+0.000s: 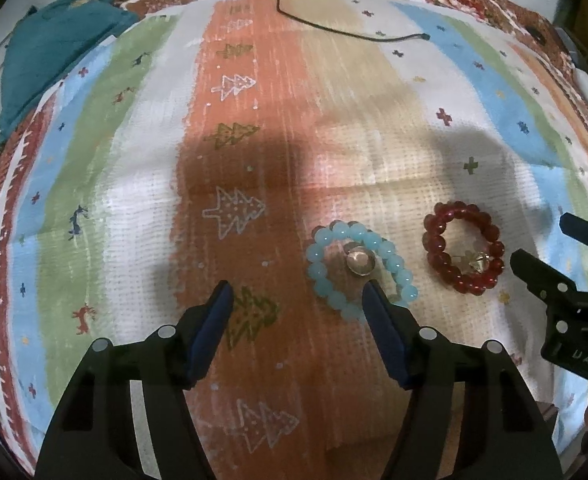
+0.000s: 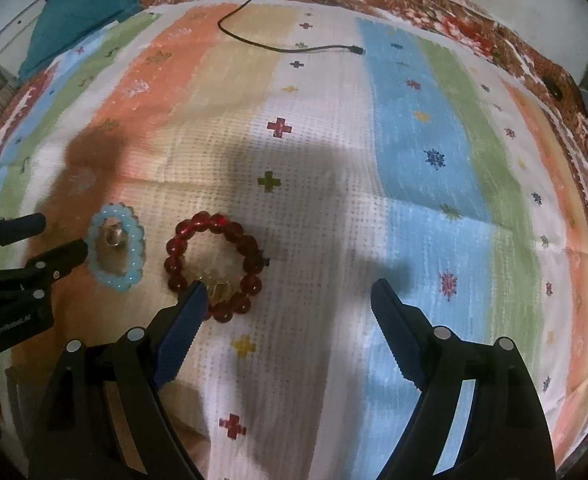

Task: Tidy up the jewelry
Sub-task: 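Move both open grippers toward the light blue and dark red bracelets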

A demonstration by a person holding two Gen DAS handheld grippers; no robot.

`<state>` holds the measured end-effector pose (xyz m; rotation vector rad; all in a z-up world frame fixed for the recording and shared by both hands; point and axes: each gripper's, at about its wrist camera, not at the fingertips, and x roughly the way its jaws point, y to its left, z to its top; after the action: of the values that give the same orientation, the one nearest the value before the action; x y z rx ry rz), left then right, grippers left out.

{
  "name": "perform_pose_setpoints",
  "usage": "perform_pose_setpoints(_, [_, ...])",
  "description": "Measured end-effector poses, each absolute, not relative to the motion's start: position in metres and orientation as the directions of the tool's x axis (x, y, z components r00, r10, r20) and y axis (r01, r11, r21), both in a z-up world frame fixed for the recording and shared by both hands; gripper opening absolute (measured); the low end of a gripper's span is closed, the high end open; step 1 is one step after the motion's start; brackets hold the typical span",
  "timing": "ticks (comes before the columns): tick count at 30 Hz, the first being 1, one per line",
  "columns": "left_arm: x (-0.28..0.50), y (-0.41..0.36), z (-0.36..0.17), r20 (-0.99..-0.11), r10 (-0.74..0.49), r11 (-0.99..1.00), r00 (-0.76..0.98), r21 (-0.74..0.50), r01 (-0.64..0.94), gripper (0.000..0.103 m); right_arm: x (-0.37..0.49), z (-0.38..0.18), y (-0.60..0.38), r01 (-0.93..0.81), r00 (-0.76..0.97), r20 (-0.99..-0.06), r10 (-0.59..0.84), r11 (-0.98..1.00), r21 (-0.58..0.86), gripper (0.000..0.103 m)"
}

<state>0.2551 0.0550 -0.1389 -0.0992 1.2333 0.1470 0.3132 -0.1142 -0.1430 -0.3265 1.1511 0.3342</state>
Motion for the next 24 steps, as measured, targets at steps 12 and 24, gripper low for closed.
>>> perform_pose_setpoints(12, [0.265, 0.048, -0.157, -0.955, 0.078, 0.99, 0.286, 0.04, -0.137, 0.054, 0.33, -0.164, -0.105, -0.415, 0.354, -0.934, 0.051, 0.903, -0.109, 0.083])
perform_pose_setpoints(24, [0.266, 0.05, -0.165, -0.957, 0.095, 0.989, 0.275, 0.06, -0.134, 0.045, 0.335, -0.176, -0.1, -0.43, 0.369, -0.929, 0.037, 0.893, -0.135, 0.071])
